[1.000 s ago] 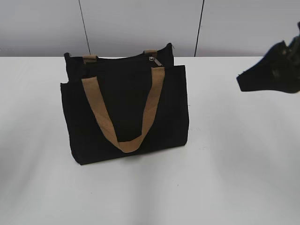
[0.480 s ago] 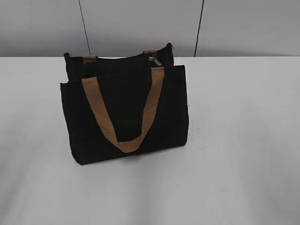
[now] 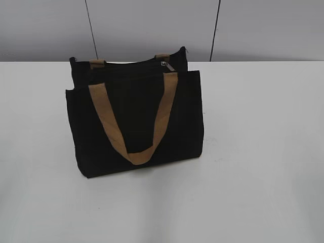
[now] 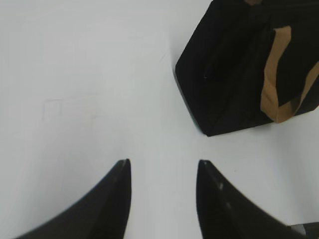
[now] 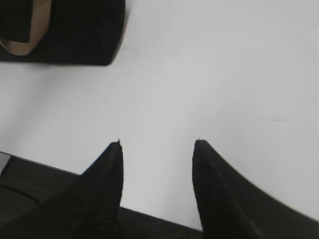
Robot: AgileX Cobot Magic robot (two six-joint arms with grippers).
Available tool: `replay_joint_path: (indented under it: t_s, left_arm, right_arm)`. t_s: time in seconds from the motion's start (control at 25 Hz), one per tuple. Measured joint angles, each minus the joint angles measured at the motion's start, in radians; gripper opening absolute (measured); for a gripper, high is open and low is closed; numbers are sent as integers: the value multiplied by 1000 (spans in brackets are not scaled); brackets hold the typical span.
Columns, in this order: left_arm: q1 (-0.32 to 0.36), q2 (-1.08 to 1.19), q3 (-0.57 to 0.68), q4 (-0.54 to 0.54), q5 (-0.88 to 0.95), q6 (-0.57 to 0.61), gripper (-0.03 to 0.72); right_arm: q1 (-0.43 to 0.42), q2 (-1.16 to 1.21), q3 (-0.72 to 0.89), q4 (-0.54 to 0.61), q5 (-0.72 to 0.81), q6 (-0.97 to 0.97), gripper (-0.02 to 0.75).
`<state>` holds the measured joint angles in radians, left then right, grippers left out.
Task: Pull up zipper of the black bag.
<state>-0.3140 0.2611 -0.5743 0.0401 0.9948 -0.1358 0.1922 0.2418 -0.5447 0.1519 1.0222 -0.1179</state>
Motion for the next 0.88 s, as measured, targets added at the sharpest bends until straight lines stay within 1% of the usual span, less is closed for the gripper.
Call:
replay_joint_path:
  t_s: [0.2, 0.36, 0.52, 0.68, 0.88]
  left_arm:
    - [0, -105, 31, -8, 43, 20, 328]
    - [0, -145, 42, -22, 58, 28, 328]
    - [0, -151, 46, -27, 63, 29, 328]
    - [0, -152, 46, -30, 63, 32, 328]
    - [0, -152, 46, -30, 64, 36, 328]
  right_arm:
    - [0, -158, 1, -77, 116, 23, 359]
    - [0, -246, 1, -107, 143, 26, 359]
    - [0, -248, 27, -111, 146, 26, 359]
    - [0, -248, 58, -115, 96, 26, 359]
    - [0, -248, 62, -118, 80, 27, 359]
